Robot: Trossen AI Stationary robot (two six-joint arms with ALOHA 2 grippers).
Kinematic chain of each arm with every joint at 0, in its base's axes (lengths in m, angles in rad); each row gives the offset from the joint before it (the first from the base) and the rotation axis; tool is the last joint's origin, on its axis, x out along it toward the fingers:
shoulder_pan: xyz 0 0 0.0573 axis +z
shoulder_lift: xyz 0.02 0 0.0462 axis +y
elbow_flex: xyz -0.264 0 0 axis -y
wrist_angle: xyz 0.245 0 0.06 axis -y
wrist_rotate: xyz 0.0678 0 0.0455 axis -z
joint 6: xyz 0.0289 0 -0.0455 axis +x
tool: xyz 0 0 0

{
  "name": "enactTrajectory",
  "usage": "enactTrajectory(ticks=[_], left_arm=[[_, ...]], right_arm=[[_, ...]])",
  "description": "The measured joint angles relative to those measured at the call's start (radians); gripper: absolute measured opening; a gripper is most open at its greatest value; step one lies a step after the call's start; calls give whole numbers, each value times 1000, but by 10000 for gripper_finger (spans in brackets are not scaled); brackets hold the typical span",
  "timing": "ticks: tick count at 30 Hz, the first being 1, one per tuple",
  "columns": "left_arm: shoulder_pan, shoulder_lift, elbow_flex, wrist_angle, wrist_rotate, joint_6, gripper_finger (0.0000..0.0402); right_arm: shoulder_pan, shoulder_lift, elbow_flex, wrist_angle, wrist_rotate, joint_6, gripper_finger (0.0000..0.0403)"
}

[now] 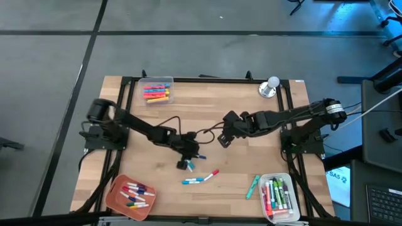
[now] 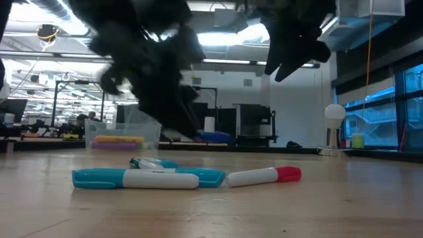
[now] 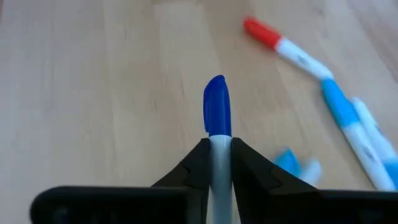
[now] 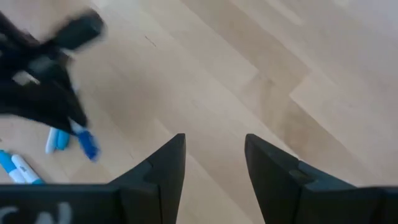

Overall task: Pick & Place Markers
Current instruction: Put the blue pen into the orange bin

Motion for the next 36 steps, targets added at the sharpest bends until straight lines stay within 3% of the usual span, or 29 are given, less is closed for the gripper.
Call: enactTrajectory(ticks=[7,14,18,23,31,36], left_arm=[[-72,-248,0,-295,4,-83,39],[-145,-418,0,-664,152,-265,45],[-226,-457,0,-783,277,-420,40],[-379,-461,0,-784,456,-608,47],[-577,-458,-60,-719,464,-831,45],[-642,-458,-139,-555,461,-977,48]], right_arm=[[-34,0,0,47,-3,-73,166],[-58,2,0,103,-2,-139,166],[-63,5,0,108,-2,-146,166],[-50,5,0,107,-3,-146,166],[-32,6,0,107,4,-146,166],[-33,11,0,107,6,-146,166]])
